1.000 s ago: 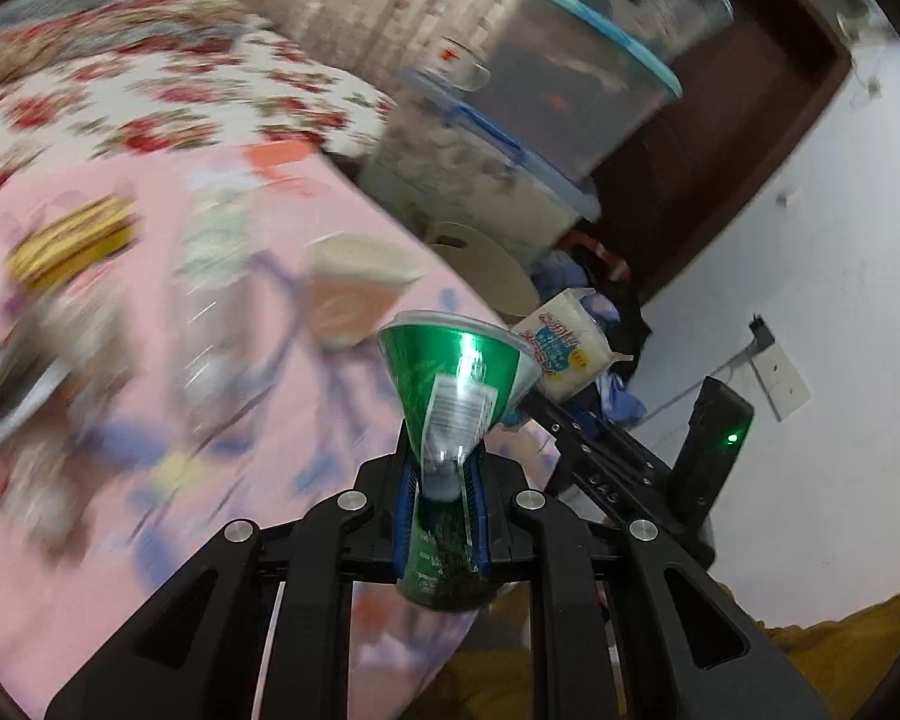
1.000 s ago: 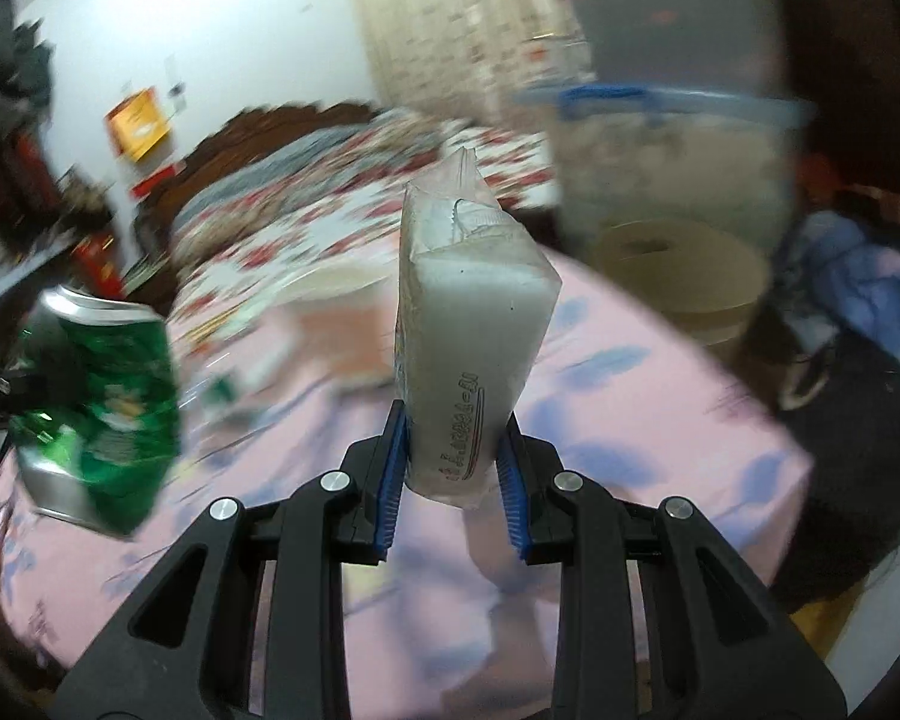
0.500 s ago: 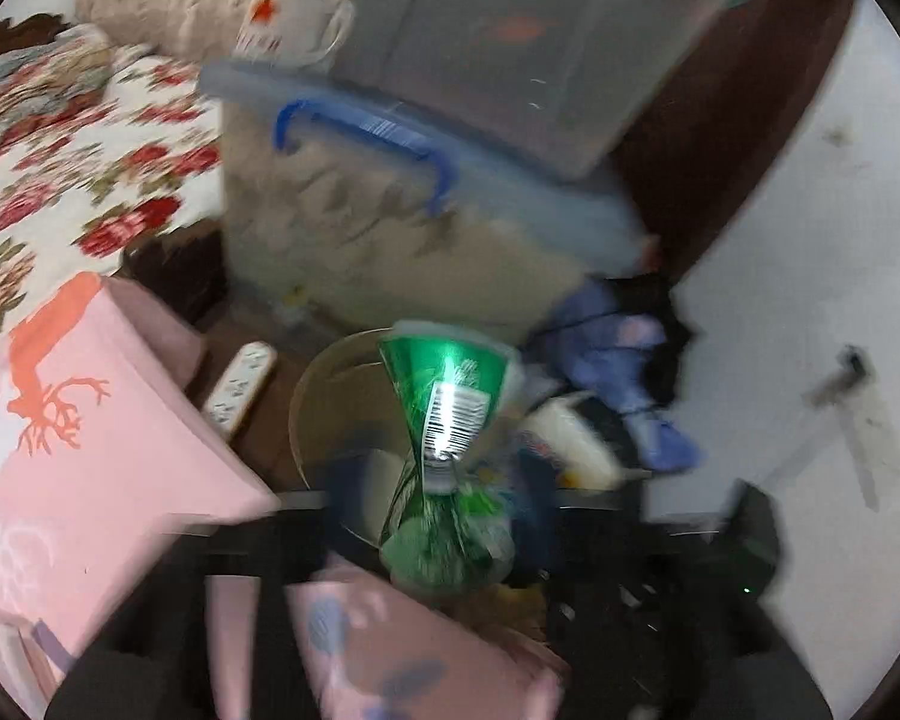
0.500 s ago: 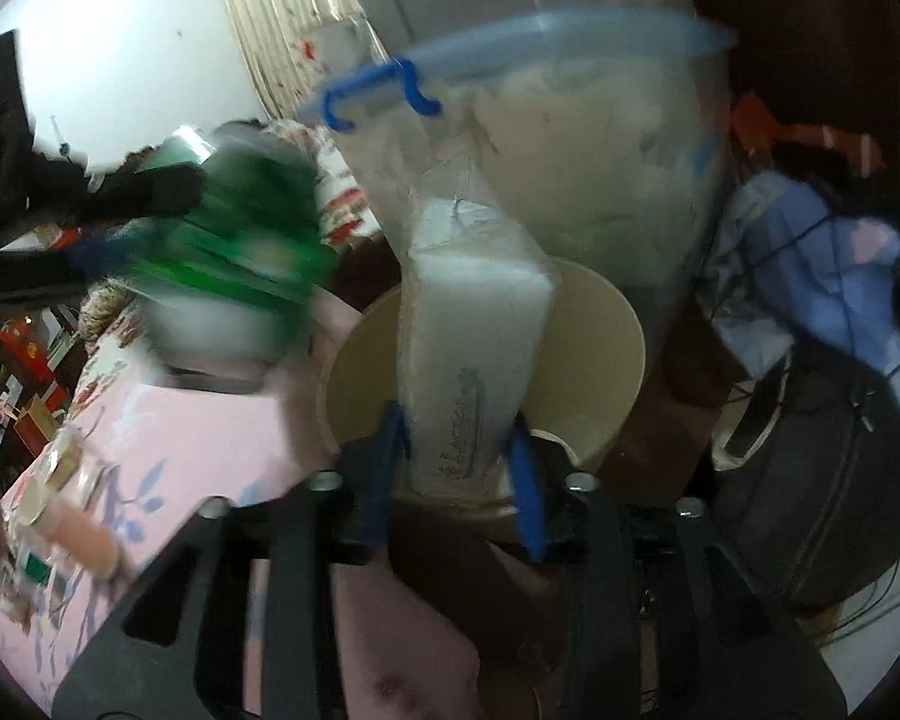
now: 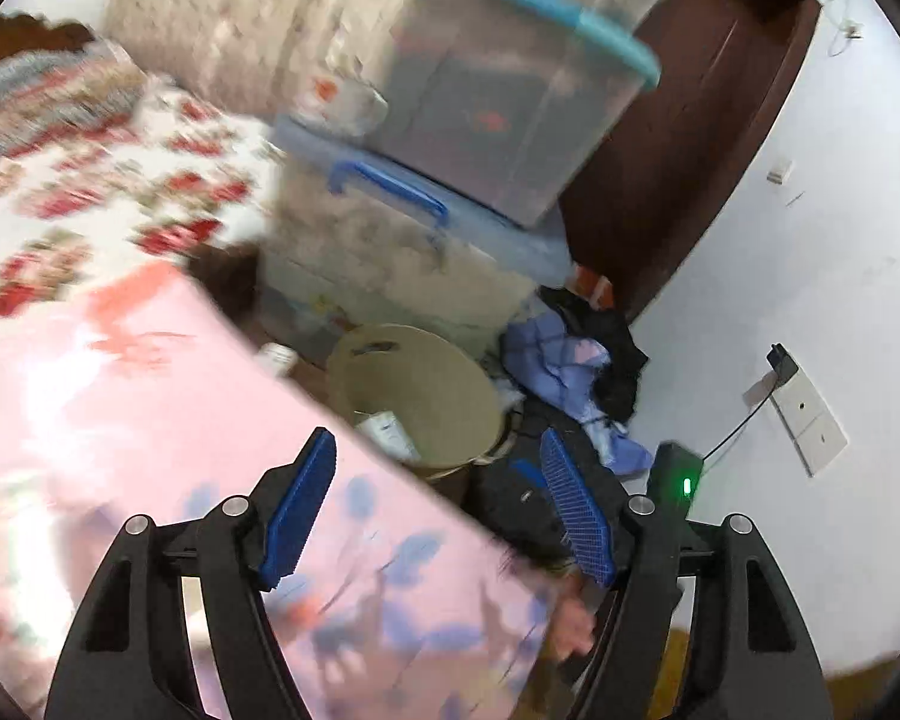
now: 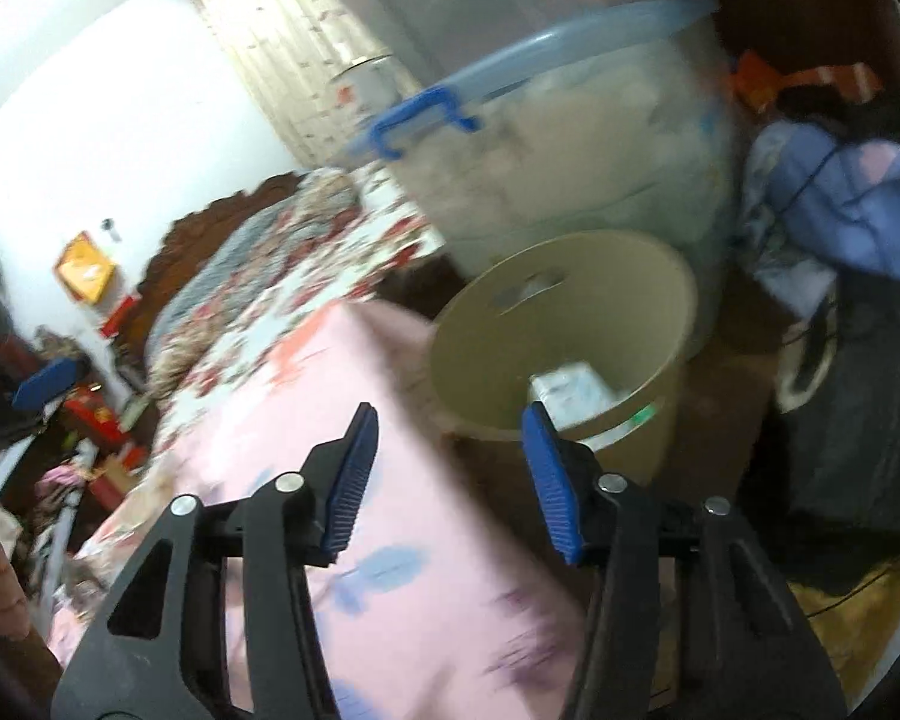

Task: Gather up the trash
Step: 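Bring both open tools back to the orange peel and crumpled paper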

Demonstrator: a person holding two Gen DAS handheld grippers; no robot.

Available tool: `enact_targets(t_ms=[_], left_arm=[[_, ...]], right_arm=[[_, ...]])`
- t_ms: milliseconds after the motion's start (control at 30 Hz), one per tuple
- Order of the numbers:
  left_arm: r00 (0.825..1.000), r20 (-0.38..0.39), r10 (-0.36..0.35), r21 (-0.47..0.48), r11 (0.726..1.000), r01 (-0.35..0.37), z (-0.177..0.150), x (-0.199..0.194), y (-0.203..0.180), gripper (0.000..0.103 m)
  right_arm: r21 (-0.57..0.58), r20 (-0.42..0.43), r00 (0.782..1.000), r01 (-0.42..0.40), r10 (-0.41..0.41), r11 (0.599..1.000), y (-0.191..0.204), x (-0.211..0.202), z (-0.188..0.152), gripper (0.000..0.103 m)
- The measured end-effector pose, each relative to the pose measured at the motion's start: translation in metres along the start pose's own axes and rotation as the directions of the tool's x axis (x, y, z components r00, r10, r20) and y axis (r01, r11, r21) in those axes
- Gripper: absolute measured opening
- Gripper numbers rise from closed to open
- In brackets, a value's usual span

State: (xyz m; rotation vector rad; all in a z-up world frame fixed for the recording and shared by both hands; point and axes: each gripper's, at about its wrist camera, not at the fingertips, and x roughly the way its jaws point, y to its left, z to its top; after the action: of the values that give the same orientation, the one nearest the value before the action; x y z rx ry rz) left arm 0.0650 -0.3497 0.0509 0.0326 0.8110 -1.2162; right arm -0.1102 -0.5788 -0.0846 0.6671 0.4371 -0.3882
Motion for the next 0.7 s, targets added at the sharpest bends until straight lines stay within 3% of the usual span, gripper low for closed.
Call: enact_targets(t_ms=[100,200,267,367,500,633,700], left_arm=[[0.991,0.06,0.122,-0.039,0.992,-0.12,-0.03,-0.068,0.03,0.067],[0.956,0.088,0.281,-0.128,0.955,-0.269,-0.068,-0.137,0.067,0.067],[0.914,0.095,0.394,-0.198,0.908,-0.37,-0.099,-0.184,0.09,0.067],[0.859,0.088,0.504,-0.309,0.834,-0.458,-0.138,-0.237,0.121,0.067],[0.81,0.054,0.584,-0.459,0.735,-0.499,-0.192,-0.29,0.16,0.067],[0.805,0.034,0.592,-0.531,0.694,-0.487,-0.221,-0.309,0.187,0.066],[0.811,0.039,0.584,-0.549,0.691,-0.47,-0.228,-0.312,0.197,0.066]], right_arm=[[-0.01,-0.03,0.997,-0.067,0.067,0.998,0.033,-0.001,-0.018,0.05],[-0.011,-0.047,0.992,-0.119,0.118,0.993,0.06,-0.002,-0.035,0.05],[-0.015,-0.068,0.986,-0.155,0.153,0.988,0.083,-0.002,-0.052,0.05],[-0.016,-0.113,0.975,-0.197,0.194,0.98,0.108,0.0,-0.074,0.05],[-0.053,-0.22,0.946,-0.254,0.237,0.966,0.152,0.007,-0.114,0.05],[-0.129,-0.334,0.906,-0.315,0.258,0.94,0.204,0.016,-0.145,0.05],[-0.165,-0.372,0.888,-0.351,0.272,0.922,0.229,0.015,-0.157,0.05]])
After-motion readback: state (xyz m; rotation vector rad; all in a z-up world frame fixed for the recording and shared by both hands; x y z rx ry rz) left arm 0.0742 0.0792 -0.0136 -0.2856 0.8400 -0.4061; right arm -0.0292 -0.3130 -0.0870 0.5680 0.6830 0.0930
